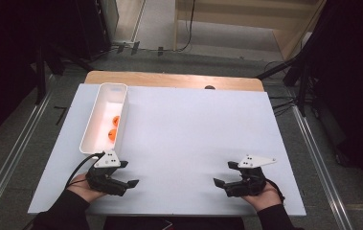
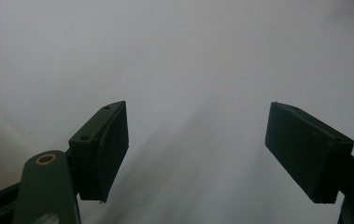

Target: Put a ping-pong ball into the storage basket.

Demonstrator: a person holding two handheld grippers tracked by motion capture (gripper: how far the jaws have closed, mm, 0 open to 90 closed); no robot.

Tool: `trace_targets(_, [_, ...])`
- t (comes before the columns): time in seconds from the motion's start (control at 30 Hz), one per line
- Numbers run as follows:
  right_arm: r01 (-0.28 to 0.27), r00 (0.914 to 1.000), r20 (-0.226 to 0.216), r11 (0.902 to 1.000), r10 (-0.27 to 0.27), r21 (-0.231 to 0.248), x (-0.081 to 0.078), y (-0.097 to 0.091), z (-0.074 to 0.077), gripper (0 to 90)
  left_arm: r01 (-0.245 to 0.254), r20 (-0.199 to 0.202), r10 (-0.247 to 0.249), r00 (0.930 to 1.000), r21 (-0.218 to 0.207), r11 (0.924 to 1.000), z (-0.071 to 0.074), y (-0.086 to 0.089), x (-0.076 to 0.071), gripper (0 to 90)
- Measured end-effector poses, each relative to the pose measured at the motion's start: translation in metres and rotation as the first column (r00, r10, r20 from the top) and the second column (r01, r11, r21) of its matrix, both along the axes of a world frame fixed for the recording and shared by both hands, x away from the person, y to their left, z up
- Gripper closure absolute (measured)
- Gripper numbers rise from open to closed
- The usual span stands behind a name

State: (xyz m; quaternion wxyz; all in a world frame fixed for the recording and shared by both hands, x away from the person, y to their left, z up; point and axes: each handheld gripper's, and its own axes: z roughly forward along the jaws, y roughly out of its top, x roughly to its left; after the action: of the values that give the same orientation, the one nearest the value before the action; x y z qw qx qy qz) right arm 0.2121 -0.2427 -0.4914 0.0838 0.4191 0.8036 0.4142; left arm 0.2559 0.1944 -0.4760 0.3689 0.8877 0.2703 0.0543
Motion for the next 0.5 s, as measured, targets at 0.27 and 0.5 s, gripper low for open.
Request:
trace_targets(0.27, [-0.001, 1.0, -0.001, 1.0, 0.001, -0.002, 0.0002, 0.0002, -0.0003, 11.9, 0.004, -0.002, -0.004, 1.0, -0.002, 1.0, 0.0, -0.0003, 0.0003, 22.1])
trace_targets(0.5, [0.0, 1.0, 0.0, 1.0, 0.0, -0.003, 0.0003, 0.0002, -0.0004, 11.9, 0.007, -0.006, -0.007, 1.0, 0.004, 1.0, -0.0002, -0.0005, 0.0004, 22.1])
